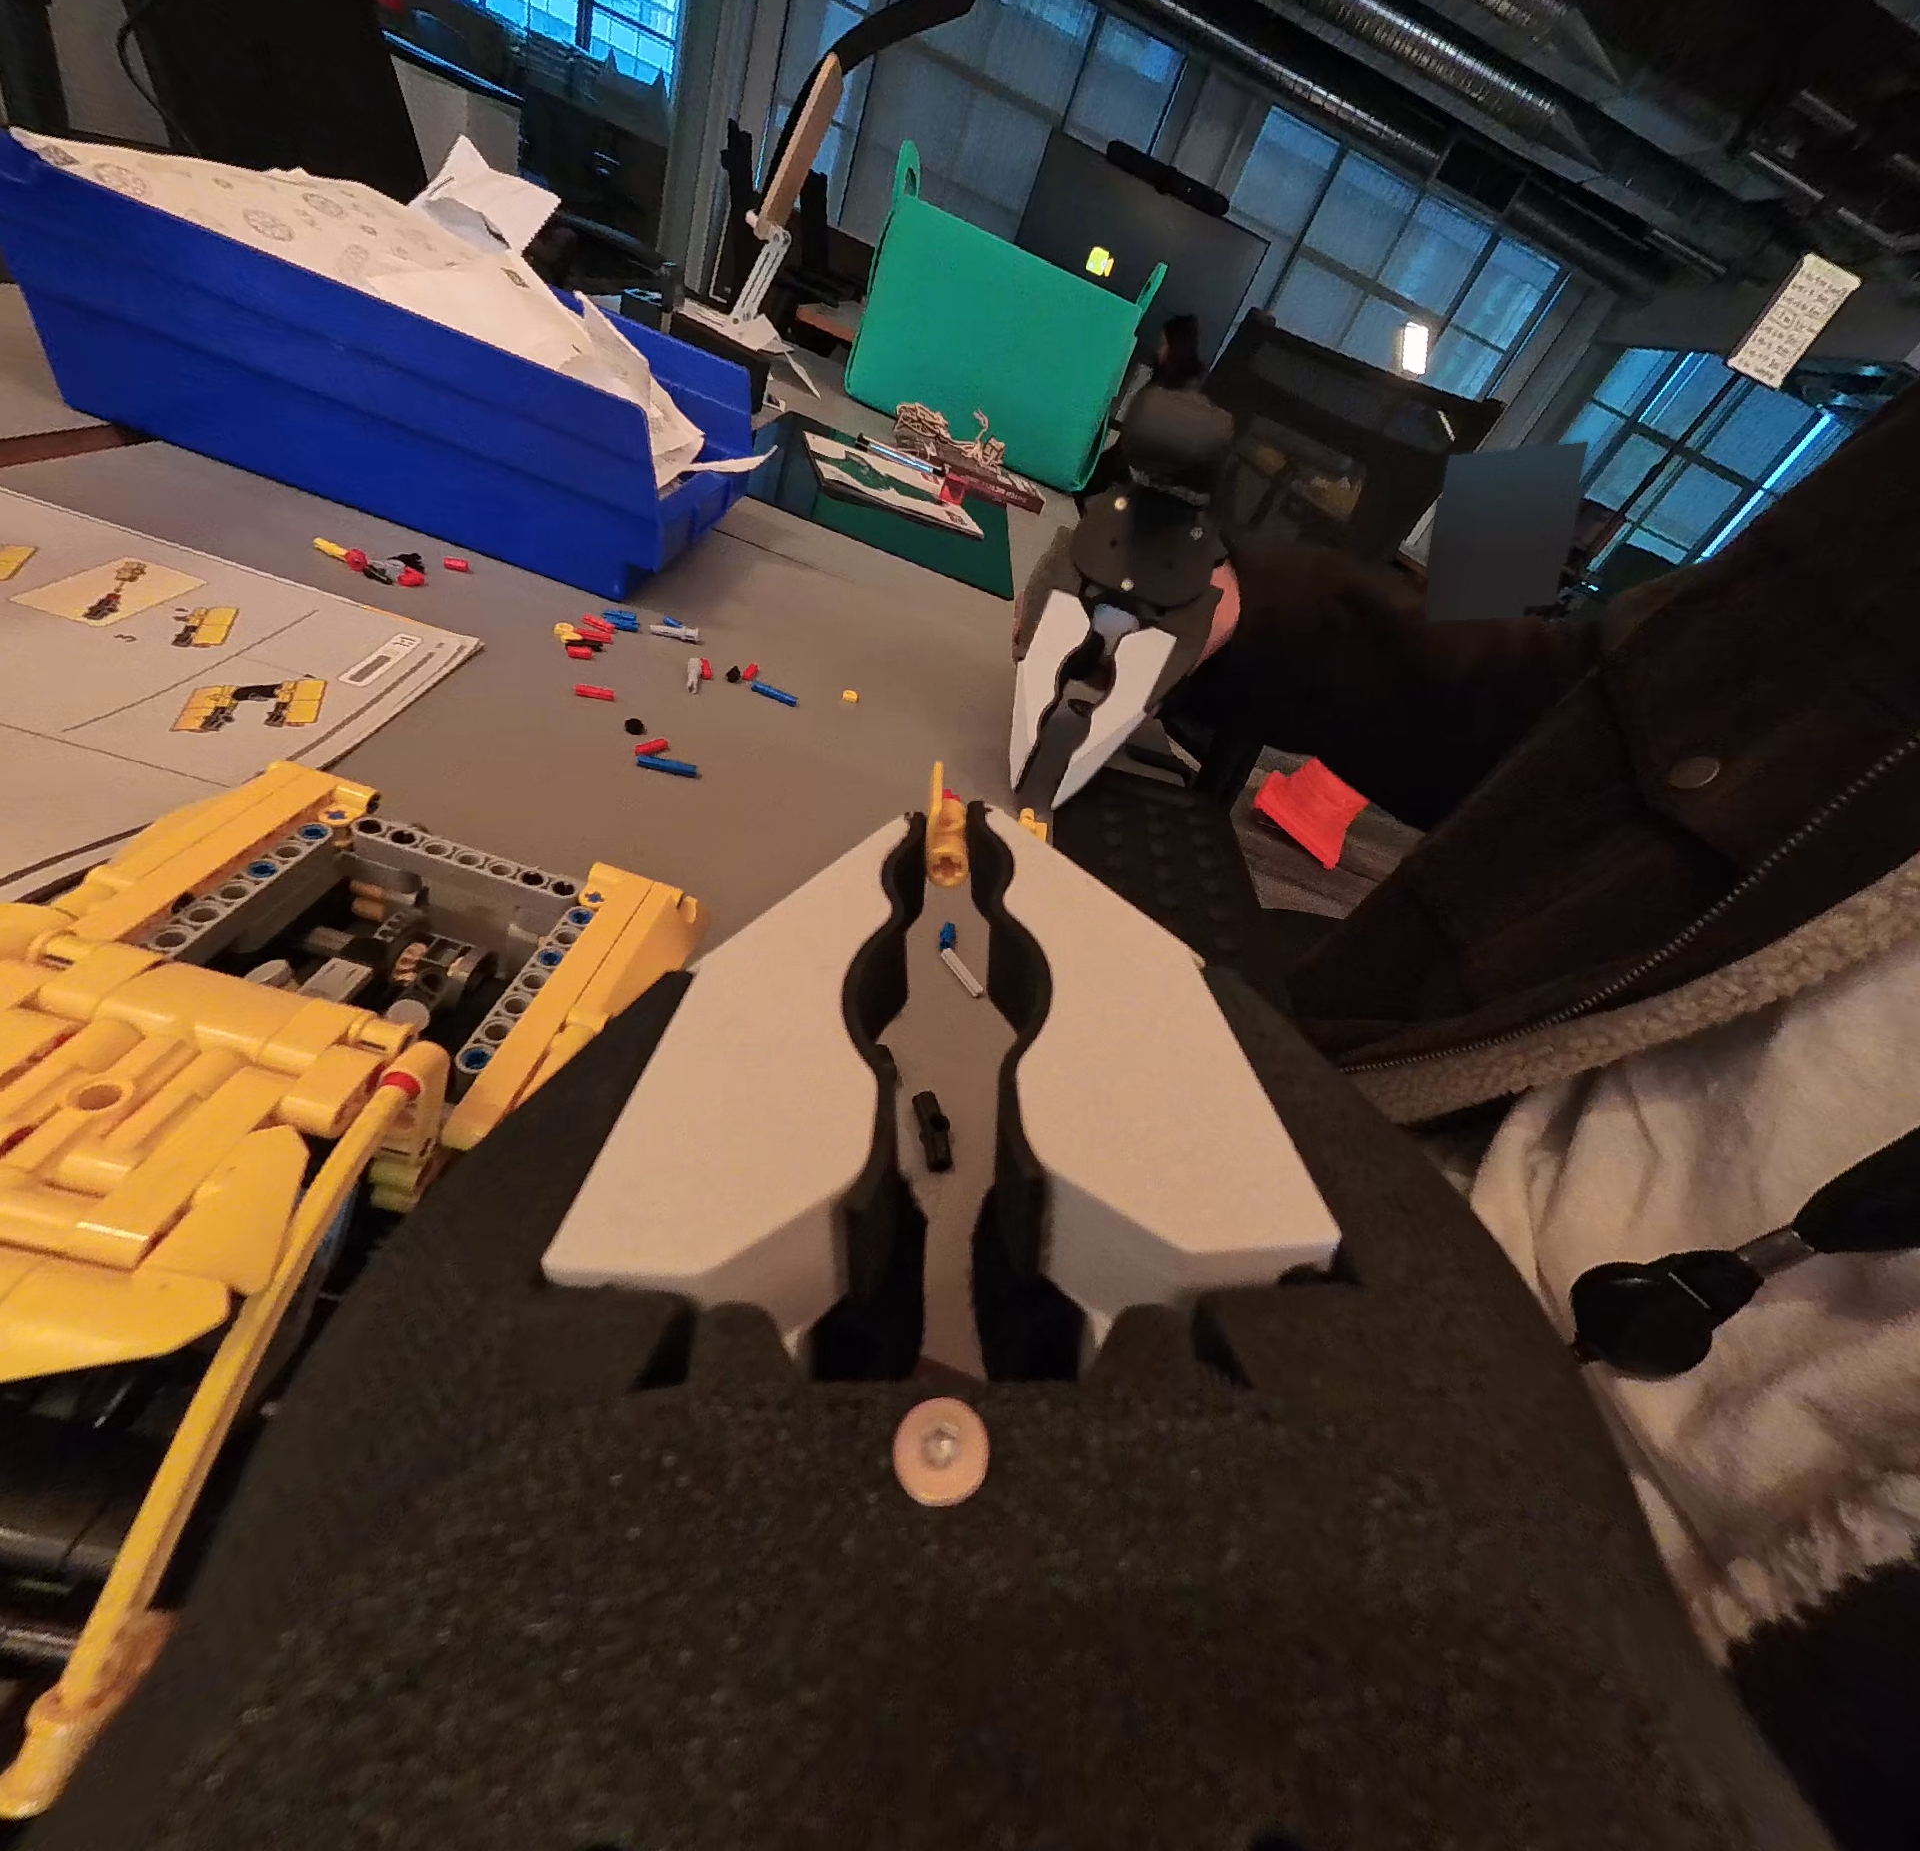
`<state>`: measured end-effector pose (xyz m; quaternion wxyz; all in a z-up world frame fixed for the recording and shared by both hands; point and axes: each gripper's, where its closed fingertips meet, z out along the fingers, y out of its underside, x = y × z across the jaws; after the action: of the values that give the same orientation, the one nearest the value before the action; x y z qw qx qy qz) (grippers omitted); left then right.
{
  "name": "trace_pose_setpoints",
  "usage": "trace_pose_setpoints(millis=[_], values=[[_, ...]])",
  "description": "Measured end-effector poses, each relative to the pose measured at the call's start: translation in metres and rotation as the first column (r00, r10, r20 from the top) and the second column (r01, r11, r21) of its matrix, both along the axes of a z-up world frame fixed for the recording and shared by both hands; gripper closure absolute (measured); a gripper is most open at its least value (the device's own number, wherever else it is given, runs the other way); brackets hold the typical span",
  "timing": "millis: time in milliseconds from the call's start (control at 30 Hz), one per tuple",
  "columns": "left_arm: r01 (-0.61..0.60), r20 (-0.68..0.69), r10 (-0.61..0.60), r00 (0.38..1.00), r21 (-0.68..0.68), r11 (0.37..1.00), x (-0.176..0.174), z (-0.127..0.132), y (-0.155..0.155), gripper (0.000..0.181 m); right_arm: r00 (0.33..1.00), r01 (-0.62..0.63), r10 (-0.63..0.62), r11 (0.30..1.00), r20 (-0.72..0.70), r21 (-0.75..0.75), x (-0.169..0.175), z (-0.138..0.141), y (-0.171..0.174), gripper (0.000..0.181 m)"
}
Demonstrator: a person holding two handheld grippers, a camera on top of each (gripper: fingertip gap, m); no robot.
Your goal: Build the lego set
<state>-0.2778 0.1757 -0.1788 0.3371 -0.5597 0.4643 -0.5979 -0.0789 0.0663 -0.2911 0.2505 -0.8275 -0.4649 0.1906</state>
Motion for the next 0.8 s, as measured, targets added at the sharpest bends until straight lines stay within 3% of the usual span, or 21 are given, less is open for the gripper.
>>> trace_pose_setpoints(millis=[167, 300, 400, 467, 533, 600, 633, 800], values=[[-0.002, -0.003, 0.002, 1.0, 0.001, 1.0, 0.0, -0.001, 0.001, 0.174, 0.984, -0.088, 0.101, 0.992, 0.148, -0.091, -0.005, -0.011, -0.001, 0.165], [0.003, 0.0, -0.003, 1.0, 0.001, 1.0, 0.0, 0.0, -0.001, 0.174, 0.972, -0.126, 0.132, 0.991, 0.192, -0.043, -0.011, -0.012, 0.006, 0.172], [0.003, 0.002, -0.003, 1.0, 0.008, 1.0, 0.0, 0.001, -0.002, 0.174, 0.978, -0.081, 0.081, 0.997, 0.191, -0.004, -0.018, -0.011, 0.018, 0.173], [0.006, 0.006, -0.006, 1.0, 0.015, 1.0, 0.001, 0.001, -0.003, 0.175, 0.998, -0.021, 0.019, 0.999, 0.056, 0.039, -0.037, 0.004, 0.033, 0.173], [0.015, 0.012, -0.015, 1.0, 0.021, 1.0, 0.002, 0.002, -0.006, 0.175, 0.969, 0.056, -0.04, 0.997, -0.244, 0.061, -0.072, 0.04, 0.049, 0.173], [0.018, 0.015, -0.019, 1.0, 0.034, 0.999, 0.003, 0.002, -0.009, 0.174, 0.797, 0.145, -0.113, 0.989, -0.593, 0.006, -0.104, 0.088, 0.066, 0.173], [0.016, 0.021, -0.017, 1.0, 0.046, 0.999, 0.003, 0.003, -0.01, 0.174, 0.708, 0.171, -0.147, 0.985, -0.69, -0.034, -0.114, 0.103, 0.074, 0.173], [-0.084, 0.12, 0.061, 0.991, 0.195, 0.977, 0.003, 0.021, -0.008, 0.174, 0.299, 0.253, -0.26, 0.949, -0.918, -0.187, -0.161, 0.148, 0.116, 0.173]])
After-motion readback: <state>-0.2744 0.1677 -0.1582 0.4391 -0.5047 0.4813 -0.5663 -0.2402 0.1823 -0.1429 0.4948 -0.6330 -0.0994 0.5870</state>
